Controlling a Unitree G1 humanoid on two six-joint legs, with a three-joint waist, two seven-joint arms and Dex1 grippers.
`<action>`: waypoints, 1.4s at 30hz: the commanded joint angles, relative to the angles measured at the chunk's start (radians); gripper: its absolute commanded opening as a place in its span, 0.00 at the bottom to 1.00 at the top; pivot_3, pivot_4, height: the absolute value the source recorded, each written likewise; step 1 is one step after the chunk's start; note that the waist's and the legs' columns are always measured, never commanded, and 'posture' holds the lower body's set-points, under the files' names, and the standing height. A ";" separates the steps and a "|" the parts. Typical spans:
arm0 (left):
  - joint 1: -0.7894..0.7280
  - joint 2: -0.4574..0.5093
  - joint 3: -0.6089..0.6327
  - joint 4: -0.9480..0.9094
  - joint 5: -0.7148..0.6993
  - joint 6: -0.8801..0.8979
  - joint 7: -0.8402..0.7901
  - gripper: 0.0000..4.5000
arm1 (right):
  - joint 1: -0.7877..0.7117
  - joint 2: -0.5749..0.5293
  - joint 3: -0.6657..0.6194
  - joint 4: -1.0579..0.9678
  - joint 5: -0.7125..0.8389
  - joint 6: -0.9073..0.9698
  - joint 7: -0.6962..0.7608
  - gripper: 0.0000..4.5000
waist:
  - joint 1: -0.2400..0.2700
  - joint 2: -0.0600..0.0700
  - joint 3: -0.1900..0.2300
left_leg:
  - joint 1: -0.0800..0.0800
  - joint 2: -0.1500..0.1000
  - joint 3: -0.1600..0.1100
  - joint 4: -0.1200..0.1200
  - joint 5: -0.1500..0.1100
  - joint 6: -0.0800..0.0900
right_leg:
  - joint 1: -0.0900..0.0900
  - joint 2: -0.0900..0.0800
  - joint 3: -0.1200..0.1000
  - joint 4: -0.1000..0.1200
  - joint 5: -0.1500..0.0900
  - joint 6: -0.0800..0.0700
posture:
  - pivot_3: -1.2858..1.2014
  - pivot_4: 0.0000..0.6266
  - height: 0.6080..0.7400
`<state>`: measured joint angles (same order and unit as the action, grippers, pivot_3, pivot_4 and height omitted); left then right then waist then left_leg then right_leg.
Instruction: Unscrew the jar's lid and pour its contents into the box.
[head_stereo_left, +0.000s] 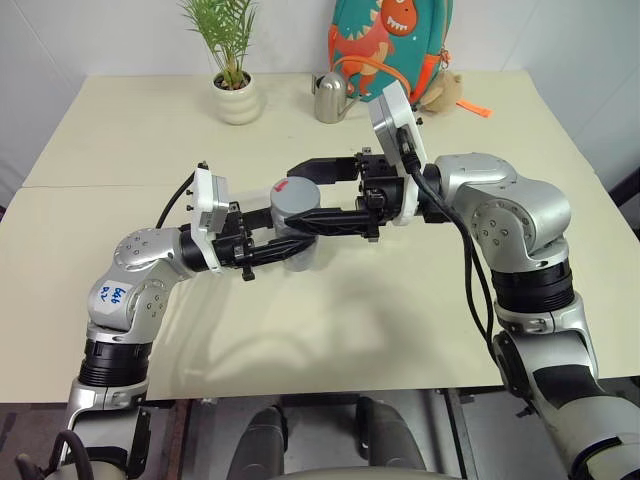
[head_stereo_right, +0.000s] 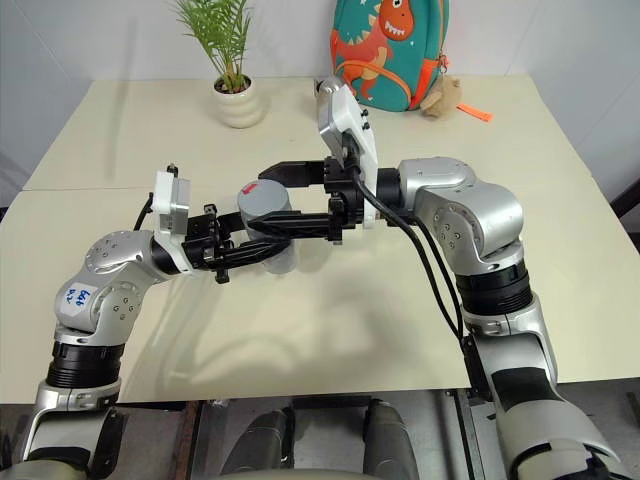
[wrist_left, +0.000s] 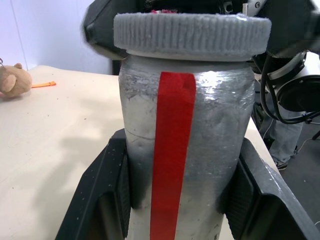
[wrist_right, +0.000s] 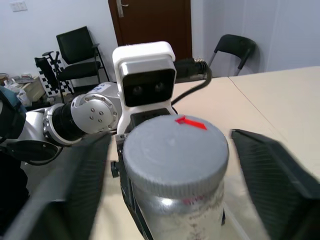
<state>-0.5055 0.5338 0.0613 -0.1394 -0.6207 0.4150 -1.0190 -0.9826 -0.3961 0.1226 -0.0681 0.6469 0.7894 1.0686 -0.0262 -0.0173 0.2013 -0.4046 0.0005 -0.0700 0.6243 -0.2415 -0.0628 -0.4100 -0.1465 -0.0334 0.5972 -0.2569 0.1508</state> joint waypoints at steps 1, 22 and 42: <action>-0.001 0.013 0.027 -0.026 -0.009 -0.010 0.003 0.43 | -0.040 0.027 -0.042 -0.020 0.044 -0.006 -0.010 0.57 | 0.000 0.000 0.000 | 0.000 0.000 0.000 0.000 0.000 0.000 | 0.000 0.000 0.000 0.000 0.000 0.000 | 0.52 0.24 1.00; 0.042 0.024 0.099 -0.018 -0.027 -0.025 0.026 0.43 | 0.476 -0.117 -0.238 0.129 -0.206 -0.455 -0.241 0.57 | 0.024 -0.001 -0.001 | 0.000 -0.001 0.002 0.001 -0.001 0.002 | 0.000 0.000 0.002 -0.001 0.001 0.001 | 0.52 0.24 1.00; -0.069 0.004 0.112 0.166 0.028 -0.118 0.060 0.43 | 0.634 -0.140 -0.348 0.111 -0.138 -0.565 -0.262 0.99 | 0.023 -0.001 -0.001 | 0.003 -0.001 0.008 0.004 -0.001 0.002 | 0.001 0.001 0.011 -0.004 0.004 0.003 | 0.52 0.24 1.00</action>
<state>-0.5413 0.5440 0.1564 0.0197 -0.5910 0.3152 -0.9665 -0.3142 -0.5010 -0.1906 0.1232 0.4579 0.1769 0.7901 -0.0031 -0.0186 0.2005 -0.4012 -0.0001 -0.0622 0.6287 -0.2422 -0.0604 -0.4091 -0.1455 -0.0223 0.5930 -0.2525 0.1537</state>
